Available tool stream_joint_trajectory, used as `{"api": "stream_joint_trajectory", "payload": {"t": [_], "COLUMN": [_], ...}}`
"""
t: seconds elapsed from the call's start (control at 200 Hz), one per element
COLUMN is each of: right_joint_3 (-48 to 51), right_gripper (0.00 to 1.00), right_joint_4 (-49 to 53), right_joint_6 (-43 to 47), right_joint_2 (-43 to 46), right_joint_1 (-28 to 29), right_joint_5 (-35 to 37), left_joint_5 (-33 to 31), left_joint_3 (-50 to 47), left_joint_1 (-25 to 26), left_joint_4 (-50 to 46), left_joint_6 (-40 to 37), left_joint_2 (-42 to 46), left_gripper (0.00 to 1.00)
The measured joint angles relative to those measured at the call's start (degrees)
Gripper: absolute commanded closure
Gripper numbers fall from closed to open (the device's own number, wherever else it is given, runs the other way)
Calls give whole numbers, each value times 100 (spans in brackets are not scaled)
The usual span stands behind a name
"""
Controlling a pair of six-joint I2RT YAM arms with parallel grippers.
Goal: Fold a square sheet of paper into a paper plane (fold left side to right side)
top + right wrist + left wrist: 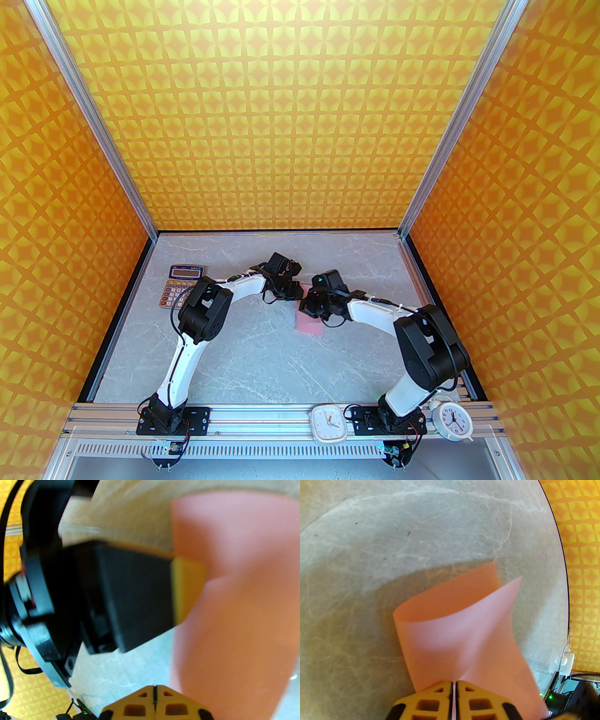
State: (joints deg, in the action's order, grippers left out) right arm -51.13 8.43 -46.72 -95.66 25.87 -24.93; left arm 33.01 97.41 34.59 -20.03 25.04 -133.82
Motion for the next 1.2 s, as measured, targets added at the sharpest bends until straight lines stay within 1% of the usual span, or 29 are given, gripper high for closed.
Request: {"api": "stream_joint_trajectory", "payload": {"t": [0.095,0.26,0.455,0.875,0.96,1.2], "right_joint_3": [7,35,103,181,197,197], "right_gripper": [100,100,100,100,100,100], "right_joint_4": [-225,-483,-522,-636,-662,-634], "right_joint_6": [-229,-409,-404,-358,-348,-190], "right_joint_2": [-33,-319,-636,-769,-774,-763], "right_joint_1": [146,166,166,149,138,138], "right_joint_5": [-9,0,61,98,74,48], "left_joint_5": [0,4,2,4,2,-48], "left_joint_3": [-59,-107,-149,-197,-201,-205], "left_joint_1": [0,0,0,0,0,0], "left_joint_4": [81,149,192,267,275,271], "left_joint_6": [20,42,42,63,68,127], "left_joint_2": [26,39,61,74,76,74], "left_gripper": [89,89,88,88,90,98]}}
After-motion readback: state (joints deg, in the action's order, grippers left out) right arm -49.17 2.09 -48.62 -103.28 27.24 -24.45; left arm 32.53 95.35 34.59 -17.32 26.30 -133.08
